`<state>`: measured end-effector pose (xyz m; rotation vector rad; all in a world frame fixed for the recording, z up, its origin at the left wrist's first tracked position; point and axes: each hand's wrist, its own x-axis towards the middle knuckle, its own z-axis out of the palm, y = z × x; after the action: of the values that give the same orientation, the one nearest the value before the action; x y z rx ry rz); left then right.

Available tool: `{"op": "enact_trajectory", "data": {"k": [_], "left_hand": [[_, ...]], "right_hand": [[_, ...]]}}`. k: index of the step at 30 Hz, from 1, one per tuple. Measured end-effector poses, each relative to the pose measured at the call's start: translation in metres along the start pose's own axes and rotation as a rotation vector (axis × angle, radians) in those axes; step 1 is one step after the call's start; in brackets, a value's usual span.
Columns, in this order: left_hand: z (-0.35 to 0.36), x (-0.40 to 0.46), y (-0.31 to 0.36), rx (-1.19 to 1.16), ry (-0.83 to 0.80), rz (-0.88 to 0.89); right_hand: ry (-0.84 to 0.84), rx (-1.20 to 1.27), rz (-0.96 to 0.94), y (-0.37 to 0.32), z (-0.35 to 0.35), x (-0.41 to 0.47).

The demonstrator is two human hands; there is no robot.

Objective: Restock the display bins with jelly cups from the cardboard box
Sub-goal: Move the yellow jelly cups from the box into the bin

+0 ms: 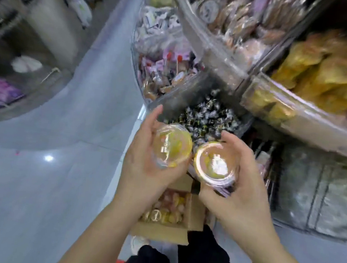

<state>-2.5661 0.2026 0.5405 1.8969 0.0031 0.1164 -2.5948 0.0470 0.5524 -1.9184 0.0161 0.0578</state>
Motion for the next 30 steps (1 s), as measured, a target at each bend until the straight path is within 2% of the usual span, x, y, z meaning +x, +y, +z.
{"op": "enact_trajectory", "data": {"k": [3,8,12,14,18,25,28,30], "left_hand": [[0.027,0.021,0.037,-0.025,-0.075,0.115],[0.082,0.056,0.09,-0.04,-0.16,0.211],[0.118,0.091,0.115,0.039,-0.254,0.252],[0.13,0.11,0.118,0.15,-0.303,0.312],[0.145,0.138,0.113,0.462,-0.365,0.384],[0.142,0.163,0.104,0.686,-0.585,0.425],[0.147,0.17,0.106,0.808,-0.637,0.55],[0.149,0.175,0.108,0.903,-0.642,0.678]], "right_hand": [[0.127,0.003,-0.044,-0.017,-0.055,0.005],[0.332,-0.015,-0.111,-0.028,-0.139,0.026],[0.36,-0.056,-0.141,-0.028,-0.183,0.059],[0.364,-0.168,-0.115,-0.024,-0.194,0.076],[0.181,-0.42,-0.096,-0.007,-0.206,0.104],[-0.087,-0.919,-0.339,0.009,-0.213,0.138],[-0.169,-1.073,-0.381,0.017,-0.213,0.145],[-0.168,-1.038,-0.389,0.02,-0.213,0.148]]}}
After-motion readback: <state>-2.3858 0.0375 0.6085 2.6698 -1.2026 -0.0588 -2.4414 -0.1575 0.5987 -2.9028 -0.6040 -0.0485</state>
